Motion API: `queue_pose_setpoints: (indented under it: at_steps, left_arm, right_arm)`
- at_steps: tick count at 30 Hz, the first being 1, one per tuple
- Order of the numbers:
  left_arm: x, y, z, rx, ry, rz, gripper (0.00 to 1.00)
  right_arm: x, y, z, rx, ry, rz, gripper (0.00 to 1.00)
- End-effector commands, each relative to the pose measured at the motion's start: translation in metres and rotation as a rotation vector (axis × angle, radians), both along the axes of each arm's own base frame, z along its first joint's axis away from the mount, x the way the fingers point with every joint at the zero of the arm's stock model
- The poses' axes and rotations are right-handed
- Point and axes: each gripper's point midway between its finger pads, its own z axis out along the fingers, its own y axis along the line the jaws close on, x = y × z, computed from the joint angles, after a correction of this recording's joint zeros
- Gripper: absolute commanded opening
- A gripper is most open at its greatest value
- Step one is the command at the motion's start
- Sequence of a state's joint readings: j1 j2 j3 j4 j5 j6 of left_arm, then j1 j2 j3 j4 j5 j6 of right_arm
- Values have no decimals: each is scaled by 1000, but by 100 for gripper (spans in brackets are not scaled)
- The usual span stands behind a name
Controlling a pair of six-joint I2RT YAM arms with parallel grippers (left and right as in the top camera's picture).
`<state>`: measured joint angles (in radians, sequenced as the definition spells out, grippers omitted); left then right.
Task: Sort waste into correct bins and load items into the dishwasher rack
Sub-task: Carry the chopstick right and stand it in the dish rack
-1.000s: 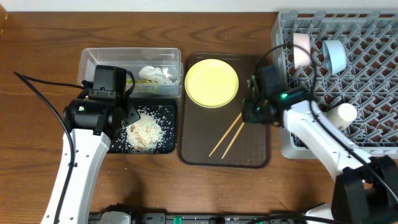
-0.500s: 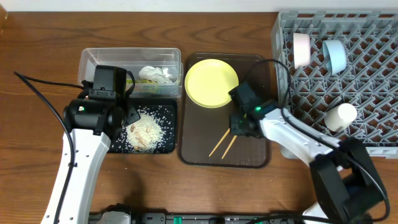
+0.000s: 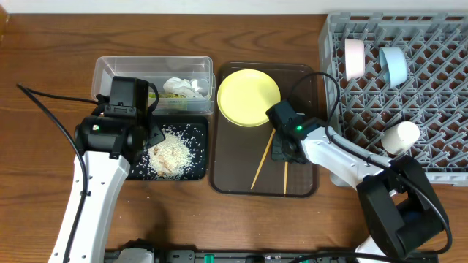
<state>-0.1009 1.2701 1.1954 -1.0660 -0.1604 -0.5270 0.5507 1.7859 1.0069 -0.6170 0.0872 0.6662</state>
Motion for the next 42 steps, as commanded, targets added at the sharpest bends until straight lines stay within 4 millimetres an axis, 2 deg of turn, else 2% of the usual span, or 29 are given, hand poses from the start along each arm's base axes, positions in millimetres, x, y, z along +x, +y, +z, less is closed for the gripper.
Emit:
queue_pose_setpoints:
  at_steps: [1, 7, 11, 14, 17, 23, 31, 34, 36, 39, 42]
  left_arm:
    - [1, 2, 0, 2, -1, 14, 61]
    - [1, 2, 0, 2, -2, 15, 61]
    - [1, 2, 0, 2, -2, 14, 61]
    - [1, 2, 0, 2, -2, 14, 61]
    - [1, 2, 0, 2, -2, 14, 61]
    - [1, 2, 0, 2, -2, 15, 61]
    - [1, 2, 0, 2, -2, 15, 61]
    - [1, 2, 0, 2, -2, 15, 61]
    - [1, 2, 0, 2, -2, 15, 61]
    - [1, 2, 0, 2, -2, 15, 61]
    - [1, 2, 0, 2, -2, 14, 61]
  right_arm:
    - [7, -12, 10, -24, -22, -19, 1]
    - [38, -35, 72, -27, -160, 53, 1]
    - [53, -65, 116, -37, -239, 60, 1]
    - [59, -91, 133, -58, -273, 54, 1]
    - [62, -109, 134, -52, -269, 86, 1]
    - [68, -139, 117, -69, -220, 82, 1]
    - [75, -147, 92, -84, -171, 99, 1]
    - [76, -147, 89, -84, -167, 100, 15]
    - [81, -146, 92, -84, -188, 100, 22]
    - [90, -144, 108, -82, -245, 101, 34]
    - [101, -135, 136, -54, -322, 115, 35]
